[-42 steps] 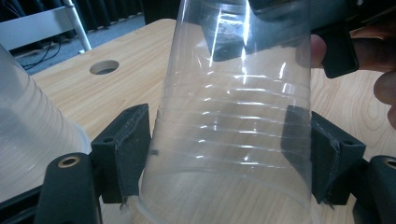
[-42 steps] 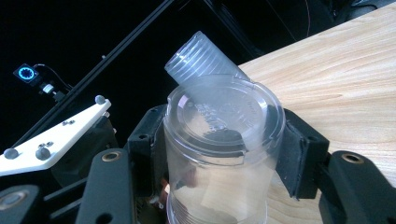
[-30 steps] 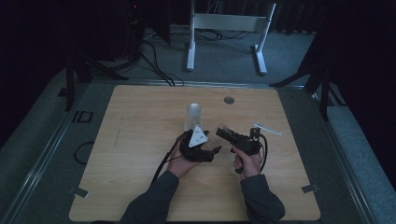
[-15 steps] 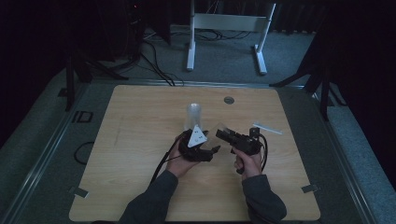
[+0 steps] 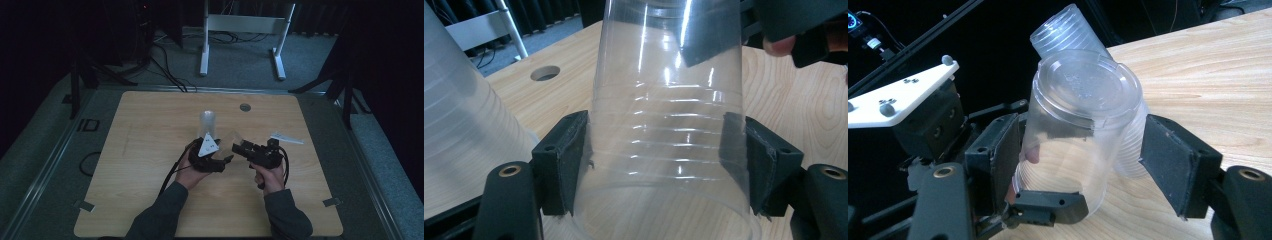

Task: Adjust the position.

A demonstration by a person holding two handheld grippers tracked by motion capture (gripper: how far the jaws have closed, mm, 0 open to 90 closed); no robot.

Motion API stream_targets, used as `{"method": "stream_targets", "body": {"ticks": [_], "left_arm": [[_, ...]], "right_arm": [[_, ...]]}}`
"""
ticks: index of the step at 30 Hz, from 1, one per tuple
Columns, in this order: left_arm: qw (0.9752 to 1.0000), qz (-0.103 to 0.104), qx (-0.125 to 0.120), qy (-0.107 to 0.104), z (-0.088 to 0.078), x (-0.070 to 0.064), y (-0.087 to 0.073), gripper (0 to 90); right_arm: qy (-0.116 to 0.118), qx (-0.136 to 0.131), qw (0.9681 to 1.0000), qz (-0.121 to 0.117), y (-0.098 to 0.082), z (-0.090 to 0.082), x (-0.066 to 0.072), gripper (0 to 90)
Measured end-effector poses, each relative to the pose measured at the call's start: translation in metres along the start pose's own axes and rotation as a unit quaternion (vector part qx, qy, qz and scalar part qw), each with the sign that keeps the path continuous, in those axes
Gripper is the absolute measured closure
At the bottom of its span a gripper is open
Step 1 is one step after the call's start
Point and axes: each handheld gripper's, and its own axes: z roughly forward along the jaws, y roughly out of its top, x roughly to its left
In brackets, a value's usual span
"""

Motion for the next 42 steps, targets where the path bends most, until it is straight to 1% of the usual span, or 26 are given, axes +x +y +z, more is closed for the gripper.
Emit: {"method": "stream_targets", "body": {"ticks": [11,13,17,21,23,27,28,29,30,34,37,38,39,40,41,42], "left_arm": [[1.0000,0.001,0.008,0.000,-0.004,0.004,-0.004,29.2],[1.0000,0.001,0.008,-0.001,-0.004,0.004,-0.004,29.2],[0.9999,0.003,0.009,-0.006,-0.006,0.005,-0.004,29.2],[0.9999,0.003,0.009,-0.008,-0.008,0.006,-0.004,29.2],[0.9999,0.005,0.011,-0.009,-0.009,0.006,-0.004,29.2],[0.9999,0.006,0.010,-0.012,-0.011,0.007,-0.004,29.2],[0.9999,0.006,0.010,-0.012,-0.011,0.007,-0.004,29.2],[0.9998,0.008,0.012,-0.013,-0.012,0.007,-0.004,29.2],[0.9998,0.009,0.013,-0.013,-0.012,0.008,-0.004,29.2],[0.9997,0.008,0.016,-0.015,-0.014,0.009,-0.005,29.2],[0.9996,0.011,0.020,-0.016,-0.014,0.009,-0.005,29.2],[0.9996,0.012,0.020,-0.016,-0.014,0.010,-0.005,29.2],[0.9996,0.013,0.021,-0.017,-0.015,0.010,-0.005,29.2],[0.9996,0.013,0.021,-0.017,-0.015,0.010,-0.005,29.2],[0.9995,0.015,0.023,-0.018,-0.015,0.010,-0.006,29.2],[0.9994,0.016,0.025,-0.019,-0.015,0.010,-0.006,29.2]], "right_arm": [[-0.007,0.015,0.9997,-0.018,0.000,-0.010,-0.004,35.0],[-0.010,0.024,0.9993,-0.026,0.000,-0.012,-0.005,36.1],[-0.015,0.029,0.9989,-0.033,0.001,-0.014,-0.006,36.2],[-0.026,0.041,0.9977,-0.047,0.002,-0.015,-0.006,36.5],[-0.028,0.045,0.9974,-0.048,0.002,-0.015,-0.006,37.3],[-0.044,0.060,0.9946,-0.072,0.005,-0.014,-0.005,37.5],[-0.044,0.060,0.9946,-0.072,0.005,-0.014,-0.005,37.5],[-0.049,0.063,0.9939,-0.077,0.005,-0.014,-0.004,37.6],[-0.054,0.069,0.9923,-0.087,0.007,-0.014,-0.003,37.7],[-0.069,0.083,0.9880,-0.111,0.009,-0.014,0.000,37.8],[-0.075,0.093,0.9854,-0.122,0.010,-0.013,0.002,37.7],[-0.080,0.095,0.9839,-0.128,0.011,-0.013,0.002,37.8],[-0.082,0.097,0.9833,-0.130,0.011,-0.013,0.003,37.7],[-0.082,0.097,0.9833,-0.130,0.011,-0.013,0.003,37.7],[-0.084,0.100,0.9823,-0.134,0.012,-0.013,0.003,37.8],[-0.090,0.107,0.9798,-0.143,0.013,-0.012,0.005,37.8]]}}
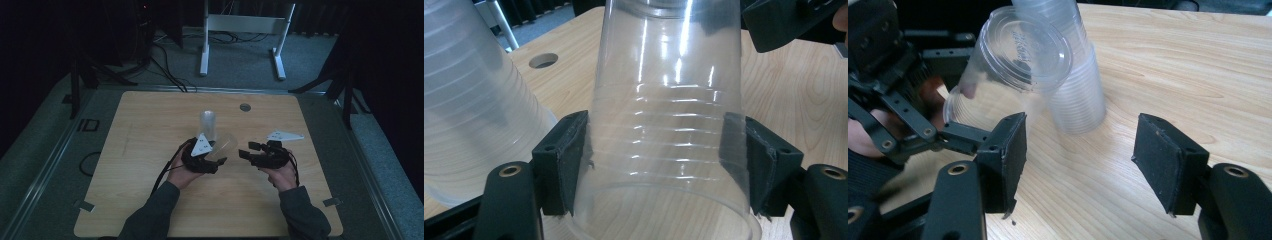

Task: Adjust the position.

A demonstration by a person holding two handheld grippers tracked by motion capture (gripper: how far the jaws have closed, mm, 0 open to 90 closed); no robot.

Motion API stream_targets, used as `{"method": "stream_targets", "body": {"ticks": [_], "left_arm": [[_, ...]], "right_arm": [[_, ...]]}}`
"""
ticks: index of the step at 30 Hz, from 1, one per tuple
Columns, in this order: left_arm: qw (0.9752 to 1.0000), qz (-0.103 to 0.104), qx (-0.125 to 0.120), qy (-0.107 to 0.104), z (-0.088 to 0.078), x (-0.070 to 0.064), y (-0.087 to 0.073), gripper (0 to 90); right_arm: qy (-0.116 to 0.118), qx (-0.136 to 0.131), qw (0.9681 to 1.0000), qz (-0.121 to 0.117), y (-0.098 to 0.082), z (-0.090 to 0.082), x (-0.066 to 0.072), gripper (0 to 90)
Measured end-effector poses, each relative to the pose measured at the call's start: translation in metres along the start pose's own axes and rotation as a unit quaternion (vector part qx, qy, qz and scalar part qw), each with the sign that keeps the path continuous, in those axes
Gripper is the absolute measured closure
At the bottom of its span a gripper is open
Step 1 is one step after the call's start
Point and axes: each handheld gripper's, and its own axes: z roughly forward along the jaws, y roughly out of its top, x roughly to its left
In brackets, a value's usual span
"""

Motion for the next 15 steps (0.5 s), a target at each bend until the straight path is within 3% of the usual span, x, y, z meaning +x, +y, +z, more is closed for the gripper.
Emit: {"method": "stream_targets", "body": {"ticks": [15], "left_arm": [[0.9999,0.008,0.011,-0.009,-0.0011,0.0006,-0.0010,29.4]], "right_arm": [[-0.033,0.048,0.9959,-0.069,0.0077,0.0016,0.0074,39.5]]}}
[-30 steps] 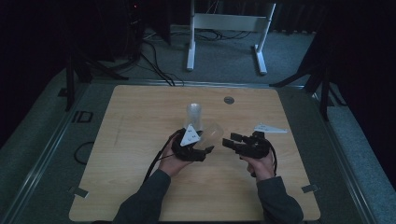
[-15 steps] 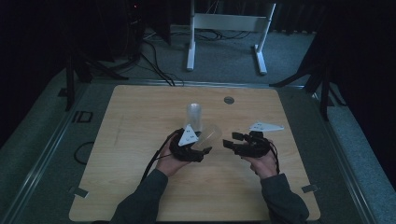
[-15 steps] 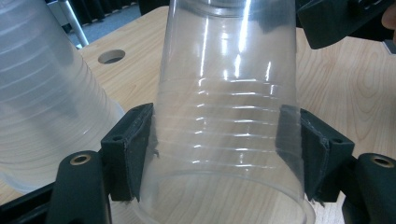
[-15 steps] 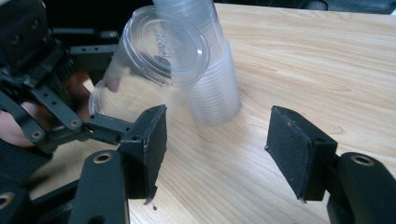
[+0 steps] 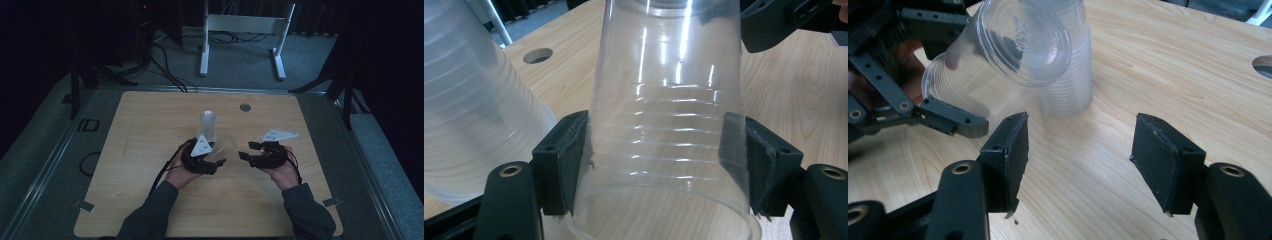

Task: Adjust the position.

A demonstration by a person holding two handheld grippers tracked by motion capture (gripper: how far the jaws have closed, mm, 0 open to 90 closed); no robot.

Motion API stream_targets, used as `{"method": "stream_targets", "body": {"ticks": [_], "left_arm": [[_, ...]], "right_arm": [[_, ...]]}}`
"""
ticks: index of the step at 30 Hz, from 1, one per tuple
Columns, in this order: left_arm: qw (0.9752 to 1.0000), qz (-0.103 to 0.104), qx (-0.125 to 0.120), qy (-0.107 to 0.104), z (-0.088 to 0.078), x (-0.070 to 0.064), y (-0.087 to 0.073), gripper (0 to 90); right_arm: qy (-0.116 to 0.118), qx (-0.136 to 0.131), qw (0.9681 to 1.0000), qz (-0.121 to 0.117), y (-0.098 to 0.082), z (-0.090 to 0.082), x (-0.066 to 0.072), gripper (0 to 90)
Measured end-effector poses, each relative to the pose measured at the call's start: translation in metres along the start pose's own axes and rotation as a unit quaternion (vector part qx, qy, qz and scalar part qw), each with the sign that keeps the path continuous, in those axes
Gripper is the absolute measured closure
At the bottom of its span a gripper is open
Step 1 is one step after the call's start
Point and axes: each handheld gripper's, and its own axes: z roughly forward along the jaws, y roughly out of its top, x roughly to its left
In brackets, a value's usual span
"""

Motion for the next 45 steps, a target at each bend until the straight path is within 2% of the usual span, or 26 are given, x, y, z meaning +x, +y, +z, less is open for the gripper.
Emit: {"method": "stream_targets", "body": {"ticks": [15,21,26,28,32,40,45], "left_arm": [[0.9998,0.010,0.012,-0.012,-0.003,0.001,-0.001,29.5],[0.9995,0.021,0.020,-0.014,-0.002,0.000,-0.001,29.6],[0.9990,0.030,0.028,-0.019,-0.002,-0.001,-0.003,29.6],[0.9989,0.031,0.029,-0.021,-0.001,-0.001,-0.003,29.6],[0.9983,0.038,0.034,-0.026,-0.001,-0.002,-0.004,29.6],[0.9977,0.042,0.041,-0.036,-0.001,-0.001,-0.005,29.6],[0.9972,0.046,0.044,-0.038,-0.003,0.000,-0.006,29.6]], "right_arm": [[0.001,0.040,0.9984,-0.040,0.007,-0.005,0.000,41.1],[-0.001,0.062,0.9959,-0.066,0.011,-0.006,0.001,41.3],[0.001,0.086,0.9920,-0.092,0.014,-0.005,0.004,42.2],[0.003,0.088,0.9916,-0.094,0.014,-0.005,0.005,42.6],[0.006,0.102,0.9881,-0.115,0.016,-0.004,0.008,43.4],[0.014,0.114,0.9847,-0.132,0.019,-0.003,0.011,43.1],[0.030,0.125,0.9821,-0.137,0.022,-0.003,0.011,42.1]]}}
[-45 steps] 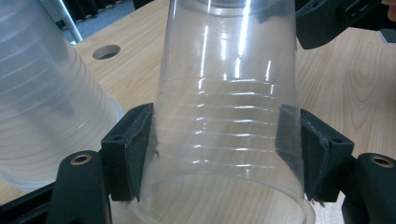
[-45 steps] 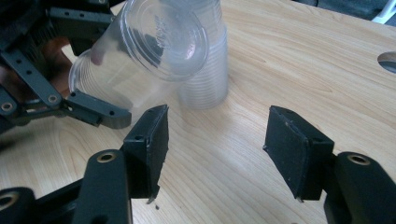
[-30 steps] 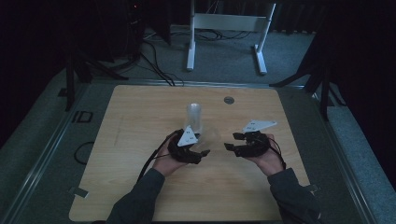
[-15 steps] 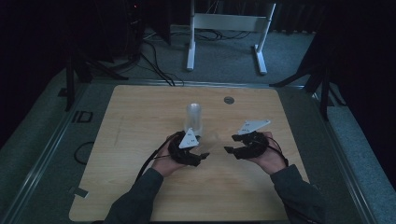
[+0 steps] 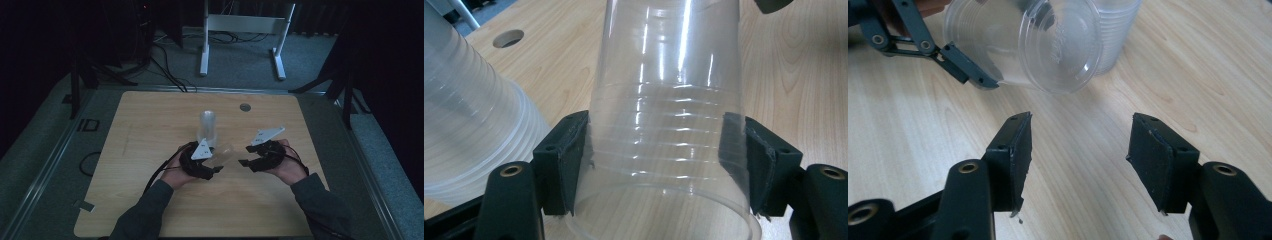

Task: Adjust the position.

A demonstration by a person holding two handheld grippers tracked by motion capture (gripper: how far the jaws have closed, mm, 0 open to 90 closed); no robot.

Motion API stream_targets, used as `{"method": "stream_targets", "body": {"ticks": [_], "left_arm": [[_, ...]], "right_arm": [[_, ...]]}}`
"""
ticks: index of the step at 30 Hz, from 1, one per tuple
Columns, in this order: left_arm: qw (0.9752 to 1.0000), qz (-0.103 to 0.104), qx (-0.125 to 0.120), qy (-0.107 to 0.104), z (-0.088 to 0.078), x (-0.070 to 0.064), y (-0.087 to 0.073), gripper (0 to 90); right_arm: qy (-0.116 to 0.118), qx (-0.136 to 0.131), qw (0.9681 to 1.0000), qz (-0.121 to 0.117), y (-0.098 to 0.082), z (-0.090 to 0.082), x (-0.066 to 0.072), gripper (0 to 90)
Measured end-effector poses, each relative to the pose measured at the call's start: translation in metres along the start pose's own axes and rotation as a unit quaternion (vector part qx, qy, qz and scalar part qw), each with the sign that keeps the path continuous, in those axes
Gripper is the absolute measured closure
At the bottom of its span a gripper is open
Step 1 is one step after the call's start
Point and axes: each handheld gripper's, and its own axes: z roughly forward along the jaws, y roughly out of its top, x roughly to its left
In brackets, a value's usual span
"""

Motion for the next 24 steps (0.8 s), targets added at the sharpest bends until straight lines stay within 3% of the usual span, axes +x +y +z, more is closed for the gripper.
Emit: {"method": "stream_targets", "body": {"ticks": [14,24], "left_arm": [[0.9997,0.014,0.011,-0.019,-0.002,0.000,-0.001,29.8],[0.9989,0.033,0.022,-0.024,-0.003,-0.001,0.002,29.8]], "right_arm": [[0.005,0.043,0.9983,-0.039,0.008,0.001,0.002,39.7],[0.014,0.053,0.9969,-0.057,0.011,0.001,0.005,37.6]]}}
